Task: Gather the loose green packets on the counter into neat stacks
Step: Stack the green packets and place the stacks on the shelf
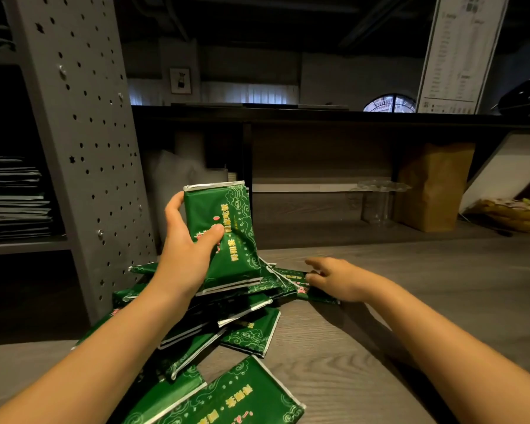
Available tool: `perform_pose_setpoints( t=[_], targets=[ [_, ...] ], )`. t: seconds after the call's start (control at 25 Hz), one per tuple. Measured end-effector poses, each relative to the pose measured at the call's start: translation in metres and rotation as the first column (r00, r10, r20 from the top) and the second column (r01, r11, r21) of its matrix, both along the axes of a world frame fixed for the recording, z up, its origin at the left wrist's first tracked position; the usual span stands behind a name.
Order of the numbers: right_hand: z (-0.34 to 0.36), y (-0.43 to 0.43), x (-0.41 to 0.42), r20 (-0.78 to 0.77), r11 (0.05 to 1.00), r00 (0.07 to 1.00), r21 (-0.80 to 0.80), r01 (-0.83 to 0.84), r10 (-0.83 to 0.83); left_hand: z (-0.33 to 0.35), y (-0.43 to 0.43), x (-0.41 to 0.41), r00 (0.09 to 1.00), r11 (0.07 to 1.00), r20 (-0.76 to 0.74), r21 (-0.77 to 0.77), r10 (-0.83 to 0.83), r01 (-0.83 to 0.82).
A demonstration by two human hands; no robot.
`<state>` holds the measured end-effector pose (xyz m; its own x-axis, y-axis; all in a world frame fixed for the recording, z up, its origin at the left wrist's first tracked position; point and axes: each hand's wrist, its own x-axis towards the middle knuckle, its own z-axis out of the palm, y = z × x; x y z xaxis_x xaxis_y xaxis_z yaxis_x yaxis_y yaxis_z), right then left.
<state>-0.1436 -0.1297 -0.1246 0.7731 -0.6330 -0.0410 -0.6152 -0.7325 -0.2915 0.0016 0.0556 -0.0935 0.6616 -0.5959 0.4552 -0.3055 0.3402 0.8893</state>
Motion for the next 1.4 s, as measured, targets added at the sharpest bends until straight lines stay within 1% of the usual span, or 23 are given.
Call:
perform_pose_setpoints(
  t=[0.04,0.12,0.32,0.4,0.48,0.52,0.56,0.6,0.64,0.68,0.72,0.76,0.8,0.84,0.92,1.04,1.12,1.2,1.32,1.36,1.4],
  targets=[
    [-0.001,0.001,0.001,-0.039,1.000,0.999,0.011,0.000,0.001,0.001,0.000,0.001,1.000,1.000,0.003,-0.002,-0.001,0.001],
    [0.004,0.004,0.000,-0.068,1.000,0.998,-0.021,0.009,-0.010,0.001,0.000,0.002,1.000,1.000,0.004,0.000,-0.012,0.012],
    [0.027,0.011,-0.020,-0.113,0.989,0.986,0.072,0.130,-0.121,0.000,0.001,0.000,0.998,0.998,0.028,0.021,-0.052,0.052],
    [0.031,0.010,-0.023,-0.003,0.984,0.987,0.080,0.158,-0.158,0.001,0.001,0.001,0.999,0.999,0.024,0.018,-0.049,0.049],
    [0.034,0.008,-0.021,0.189,0.983,0.966,0.085,0.160,-0.174,0.000,0.000,0.002,0.999,0.999,-0.004,0.009,-0.045,0.045],
    [0.035,0.008,-0.018,0.312,0.986,0.936,0.096,0.138,-0.161,0.000,0.000,0.002,0.999,0.999,-0.023,0.006,-0.045,0.045],
    [0.036,0.011,-0.016,0.451,0.988,0.882,0.125,0.091,-0.138,0.000,0.000,0.001,0.998,0.999,-0.044,0.005,-0.046,0.046],
    [0.037,0.016,-0.013,0.588,0.985,0.801,0.173,0.014,-0.115,0.000,-0.001,0.000,0.997,0.999,-0.064,0.002,-0.043,0.043],
    [0.039,0.024,-0.010,0.709,0.968,0.697,0.236,-0.088,-0.110,-0.001,-0.001,-0.001,0.996,0.999,-0.077,-0.001,-0.036,0.036],
    [0.042,0.033,-0.007,0.796,0.931,0.591,0.303,-0.203,-0.130,-0.001,-0.002,-0.001,0.996,1.000,-0.086,-0.006,-0.028,0.028],
    [0.043,0.044,-0.004,0.848,0.879,0.504,0.355,-0.317,-0.161,-0.002,-0.002,-0.002,0.995,1.000,-0.093,-0.009,-0.021,0.021],
    [0.044,0.054,0.000,0.875,0.826,0.448,0.385,-0.411,-0.185,-0.003,-0.002,-0.002,0.995,1.000,-0.095,-0.011,-0.017,0.016],
    [0.042,0.063,0.005,0.888,0.795,0.424,0.384,-0.469,-0.179,-0.004,-0.003,-0.003,0.995,1.000,-0.095,-0.015,-0.014,0.013],
    [0.037,0.071,0.012,0.898,0.800,0.414,0.357,-0.482,-0.152,-0.005,-0.004,-0.005,0.995,1.000,-0.097,-0.026,-0.017,0.015],
    [0.021,0.079,0.028,0.910,0.855,0.405,0.281,-0.437,-0.092,-0.007,-0.006,-0.009,0.993,0.998,-0.112,-0.065,-0.035,0.028],
    [0.002,0.092,0.044,0.903,0.887,0.426,0.245,-0.391,-0.062,-0.010,-0.007,-0.016,0.993,0.995,-0.099,-0.086,-0.059,0.050],
    [-0.005,0.097,0.046,0.913,0.874,0.407,0.219,-0.433,-0.027,-0.012,-0.005,-0.021,0.993,0.993,-0.082,-0.094,-0.079,0.071],
    [-0.004,0.101,0.047,0.911,0.834,0.412,0.238,-0.498,-0.014,-0.013,-0.006,-0.023,0.995,0.991,-0.035,-0.101,-0.095,0.091],
    [0.003,0.095,0.045,0.877,0.748,0.480,0.325,-0.579,-0.010,-0.014,-0.008,-0.020,0.997,0.994,0.052,-0.100,-0.048,0.053],
    [0.007,0.089,0.043,0.869,0.741,0.494,0.348,-0.574,-0.026,-0.013,-0.007,-0.018,0.998,0.994,0.053,-0.107,-0.033,0.039],
    [0.012,0.083,0.039,0.864,0.763,0.501,0.359,-0.537,-0.054,-0.011,-0.007,-0.014,0.999,0.993,0.045,-0.114,-0.022,0.027]
  ],
)
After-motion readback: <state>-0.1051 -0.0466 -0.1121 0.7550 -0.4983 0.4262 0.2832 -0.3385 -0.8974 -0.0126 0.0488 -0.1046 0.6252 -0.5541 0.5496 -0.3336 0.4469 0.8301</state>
